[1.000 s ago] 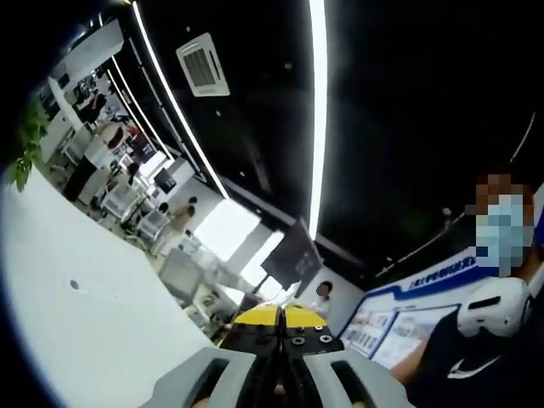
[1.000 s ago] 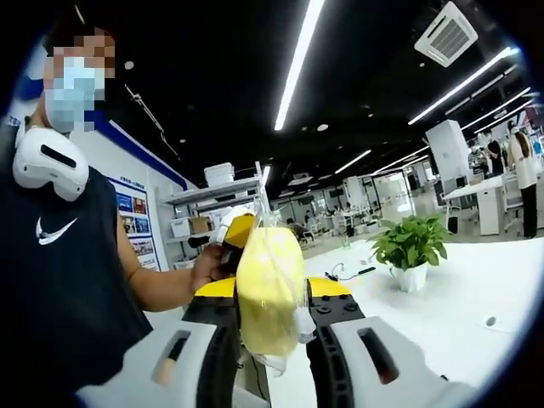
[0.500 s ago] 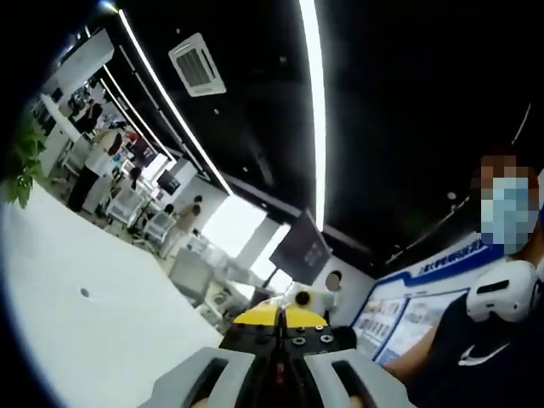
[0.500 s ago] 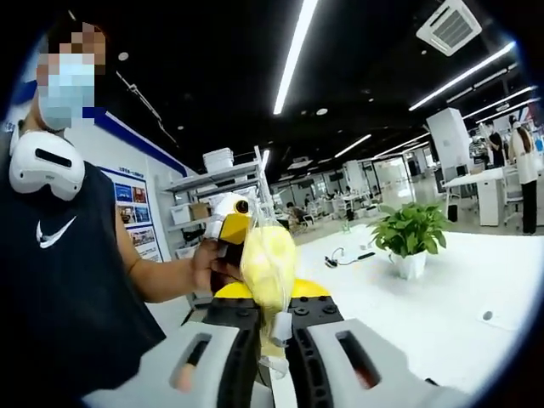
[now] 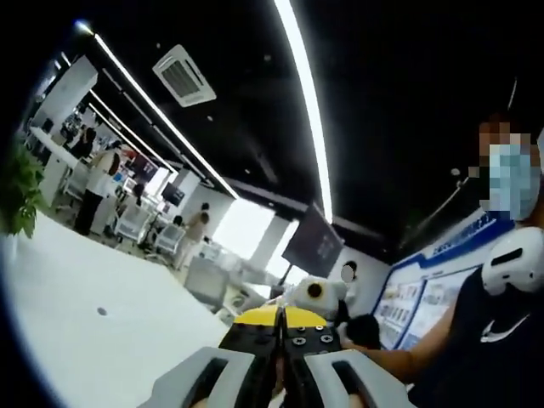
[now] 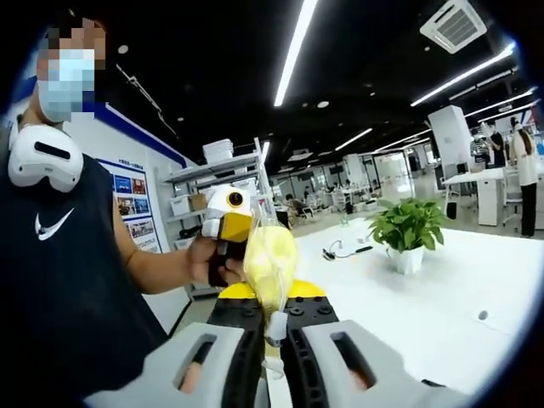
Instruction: Compare the silicone blocks by pressing each to a similar depth, holding the contact briefly, and releasing to observe deformation and rebound differences across the visible hardness samples.
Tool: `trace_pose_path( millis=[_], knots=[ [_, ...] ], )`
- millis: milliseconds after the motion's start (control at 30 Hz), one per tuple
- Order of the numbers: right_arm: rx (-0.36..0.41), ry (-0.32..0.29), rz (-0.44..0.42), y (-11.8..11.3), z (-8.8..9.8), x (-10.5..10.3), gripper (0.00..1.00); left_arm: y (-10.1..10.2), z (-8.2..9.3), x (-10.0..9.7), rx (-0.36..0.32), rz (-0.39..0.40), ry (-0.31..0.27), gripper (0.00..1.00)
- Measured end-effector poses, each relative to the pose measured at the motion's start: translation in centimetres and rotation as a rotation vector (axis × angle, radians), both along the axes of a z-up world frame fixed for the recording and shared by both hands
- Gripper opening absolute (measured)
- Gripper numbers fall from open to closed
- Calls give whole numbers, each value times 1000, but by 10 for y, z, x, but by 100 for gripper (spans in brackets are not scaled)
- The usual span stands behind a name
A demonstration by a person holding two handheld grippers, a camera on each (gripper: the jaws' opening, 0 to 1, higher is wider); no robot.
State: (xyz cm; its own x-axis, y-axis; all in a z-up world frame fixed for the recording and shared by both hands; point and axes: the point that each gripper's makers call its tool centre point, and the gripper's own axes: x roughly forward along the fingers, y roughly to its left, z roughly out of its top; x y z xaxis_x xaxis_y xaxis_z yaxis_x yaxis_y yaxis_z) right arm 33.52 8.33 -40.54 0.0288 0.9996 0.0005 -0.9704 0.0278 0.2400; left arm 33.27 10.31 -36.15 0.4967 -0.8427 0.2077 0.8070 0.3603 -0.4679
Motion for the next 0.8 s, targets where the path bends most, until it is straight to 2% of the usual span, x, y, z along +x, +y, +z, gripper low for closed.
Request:
trace_pose_path(
  millis=[67,167,333,500,567,633,800],
  knots=[
    [-6,5,2,1,-2,0,0,1,-3,1,23,11,-8,0],
    [-4,6,7,2,-1,-2,0,3,-3,0,6,-5,9,0],
    [-5,7,7,3,-2,-1,0,5,-4,2,16,-6,3,0],
    [-9,4,-1,0,-5,1,0,2,-6,4,57,13,-40,0],
    [-15,0,-1,-1,-6,0,0,2,-8,4,65,11,-40,0],
    [-19,-6,-5,-1,-7,0,0,1,-10,4,66,-7,-10,0],
    [-14,3,-1,-2,-8,1,0,-1,-10,3,87,-2,-22,0]
  ],
)
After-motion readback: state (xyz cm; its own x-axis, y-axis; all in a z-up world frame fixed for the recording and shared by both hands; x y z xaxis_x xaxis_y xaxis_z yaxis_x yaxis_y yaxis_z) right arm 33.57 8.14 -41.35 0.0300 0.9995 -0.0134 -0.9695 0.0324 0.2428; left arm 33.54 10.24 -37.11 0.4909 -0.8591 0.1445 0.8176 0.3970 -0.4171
